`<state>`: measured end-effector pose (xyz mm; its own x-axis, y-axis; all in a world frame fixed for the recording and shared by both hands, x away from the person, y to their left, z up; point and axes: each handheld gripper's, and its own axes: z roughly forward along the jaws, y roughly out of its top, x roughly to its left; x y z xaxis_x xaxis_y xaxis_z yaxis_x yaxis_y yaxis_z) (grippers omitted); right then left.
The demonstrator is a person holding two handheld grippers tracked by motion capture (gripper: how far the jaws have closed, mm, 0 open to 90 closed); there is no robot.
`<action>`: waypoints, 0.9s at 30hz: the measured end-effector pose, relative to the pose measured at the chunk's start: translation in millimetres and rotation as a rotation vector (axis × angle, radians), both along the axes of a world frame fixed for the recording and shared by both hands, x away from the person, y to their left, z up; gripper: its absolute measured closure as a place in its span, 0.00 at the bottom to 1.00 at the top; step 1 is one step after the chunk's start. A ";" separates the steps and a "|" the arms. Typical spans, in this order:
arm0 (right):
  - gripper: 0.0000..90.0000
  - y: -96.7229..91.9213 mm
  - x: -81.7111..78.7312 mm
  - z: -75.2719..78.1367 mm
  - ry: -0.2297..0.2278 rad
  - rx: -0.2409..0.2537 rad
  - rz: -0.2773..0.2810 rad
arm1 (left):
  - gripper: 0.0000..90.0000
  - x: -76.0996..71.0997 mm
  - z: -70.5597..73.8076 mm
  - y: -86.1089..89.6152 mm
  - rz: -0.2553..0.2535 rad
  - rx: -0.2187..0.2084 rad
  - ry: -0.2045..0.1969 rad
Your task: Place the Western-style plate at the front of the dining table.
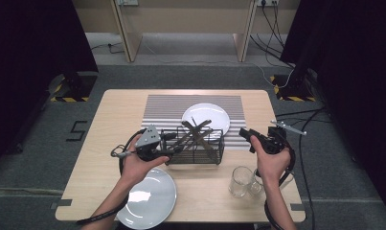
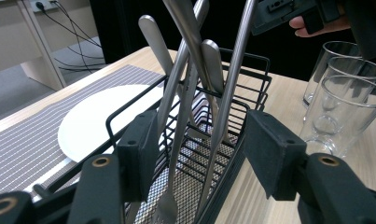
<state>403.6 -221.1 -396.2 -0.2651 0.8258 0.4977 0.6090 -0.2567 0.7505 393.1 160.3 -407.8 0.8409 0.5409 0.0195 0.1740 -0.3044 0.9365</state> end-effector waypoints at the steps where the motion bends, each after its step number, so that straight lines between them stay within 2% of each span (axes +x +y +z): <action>1: 0.56 0.0 0.2 -0.3 0.000 0.001 0.001 | 0.51 0.8 -0.2 -1.2 -0.004 0.001 0.001; 12: 0.56 -0.3 1.2 -2.3 0.006 -0.002 -0.003 | 0.57 8.1 -0.8 -11.4 -0.040 0.013 0.026; 27: 0.56 -0.2 1.5 -3.2 0.008 0.000 -0.002 | 0.64 18.2 -3.4 -23.5 -0.083 0.052 0.043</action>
<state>405.1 -221.3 -399.4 -0.2600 0.8264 0.4994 0.6144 -0.2574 0.7458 411.3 136.8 -411.2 0.8832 0.4689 0.0088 0.1859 -0.3674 0.9113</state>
